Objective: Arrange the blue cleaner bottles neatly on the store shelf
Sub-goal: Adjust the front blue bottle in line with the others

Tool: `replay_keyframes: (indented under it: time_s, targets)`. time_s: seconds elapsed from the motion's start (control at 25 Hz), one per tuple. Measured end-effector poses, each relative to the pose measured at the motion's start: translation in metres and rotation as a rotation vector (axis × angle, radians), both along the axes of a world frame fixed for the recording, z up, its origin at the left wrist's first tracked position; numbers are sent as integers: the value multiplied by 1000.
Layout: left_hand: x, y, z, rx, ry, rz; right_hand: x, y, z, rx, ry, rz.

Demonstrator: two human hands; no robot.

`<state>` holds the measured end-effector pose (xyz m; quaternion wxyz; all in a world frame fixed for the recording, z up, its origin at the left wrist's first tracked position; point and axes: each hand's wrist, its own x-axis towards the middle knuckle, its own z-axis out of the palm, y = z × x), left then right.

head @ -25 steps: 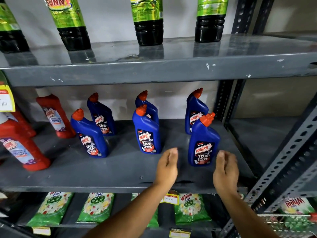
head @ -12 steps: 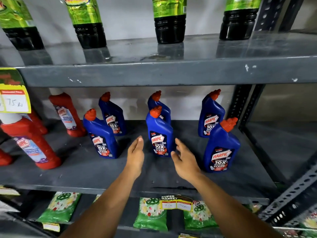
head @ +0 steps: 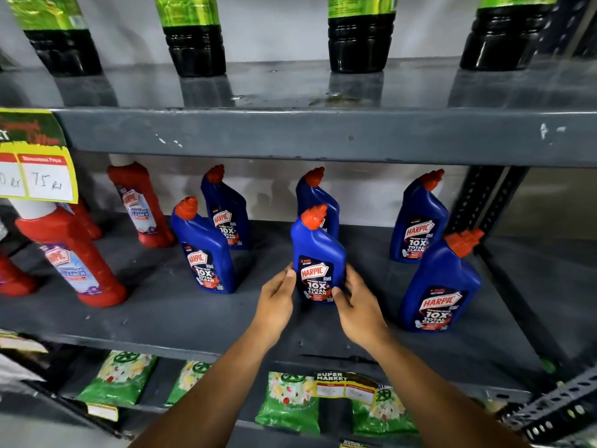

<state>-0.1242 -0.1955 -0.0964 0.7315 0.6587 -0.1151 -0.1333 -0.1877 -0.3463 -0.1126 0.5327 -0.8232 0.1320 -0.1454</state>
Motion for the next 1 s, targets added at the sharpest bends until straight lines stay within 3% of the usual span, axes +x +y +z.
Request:
replay_keyframes:
  time_s: [0.24,0.72,0.92,1.0]
  targets:
    - [-24,14,-7,-23,-24,35,-23,13,-5,-15,-84,-2]
    - [-44,17,0,-54,-31,42,-33,18,-1,-23,-32,23]
    - [-35,41,-12,-59,-66,317,-53,36,-12,-118,-264,-195]
    - [-24,65,-14,-109,-150,452,-56,46,-8,-174,-331,-108]
